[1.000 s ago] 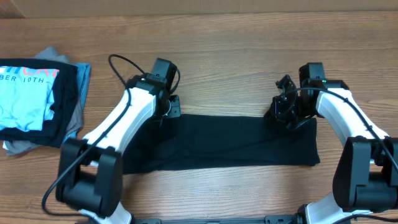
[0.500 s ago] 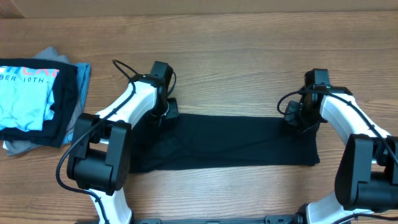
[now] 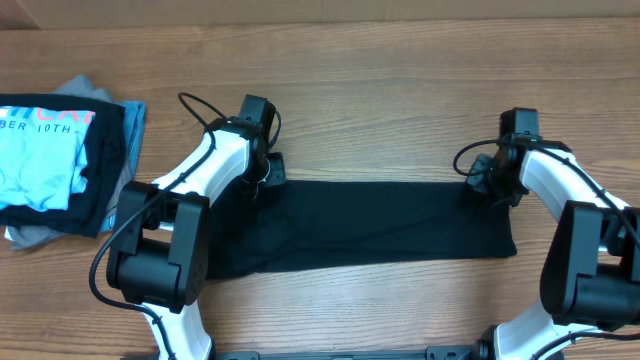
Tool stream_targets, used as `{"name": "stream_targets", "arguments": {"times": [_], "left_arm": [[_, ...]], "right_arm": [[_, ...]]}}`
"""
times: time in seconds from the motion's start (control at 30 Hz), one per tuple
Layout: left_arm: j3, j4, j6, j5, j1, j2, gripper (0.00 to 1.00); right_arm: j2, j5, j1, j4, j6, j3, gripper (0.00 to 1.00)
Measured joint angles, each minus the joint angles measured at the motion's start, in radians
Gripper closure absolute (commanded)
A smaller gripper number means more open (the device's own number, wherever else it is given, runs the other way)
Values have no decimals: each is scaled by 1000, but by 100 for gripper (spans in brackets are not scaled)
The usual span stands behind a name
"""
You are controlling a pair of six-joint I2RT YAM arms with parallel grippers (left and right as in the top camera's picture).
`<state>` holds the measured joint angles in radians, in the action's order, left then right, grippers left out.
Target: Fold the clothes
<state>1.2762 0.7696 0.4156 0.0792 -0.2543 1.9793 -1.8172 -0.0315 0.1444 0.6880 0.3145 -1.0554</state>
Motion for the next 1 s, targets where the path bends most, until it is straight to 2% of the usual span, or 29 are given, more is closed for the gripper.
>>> {"name": "stream_targets", "arguments": {"times": [0.23,0.33,0.47,0.6,0.7,0.83,0.9,1.0], "left_arm": [[26,20,-3,0,3,10,96],[98,95,-4,-25,11,33,96],[250,242,-6,-55,26,23,94],[421,408,-7,-70,33,-69,89],[467,534,-7,-72,39,-153,85],[461,693,-22,-72,53,-199,83],[415,728,-46,-62,54,-192,77],[317,764,-111,-7,54,-183,60]], "right_arm": [[-6,52,58,-48,22,0,96],[-16,90,62,-55,6,-17,96],[-40,165,66,48,-8,-125,96],[-42,281,66,229,-55,-305,96],[-39,381,58,350,-124,-365,96],[-39,482,-1,460,-227,-352,96],[-39,499,-37,460,-251,-333,96],[-39,472,-111,380,-270,-269,95]]}}
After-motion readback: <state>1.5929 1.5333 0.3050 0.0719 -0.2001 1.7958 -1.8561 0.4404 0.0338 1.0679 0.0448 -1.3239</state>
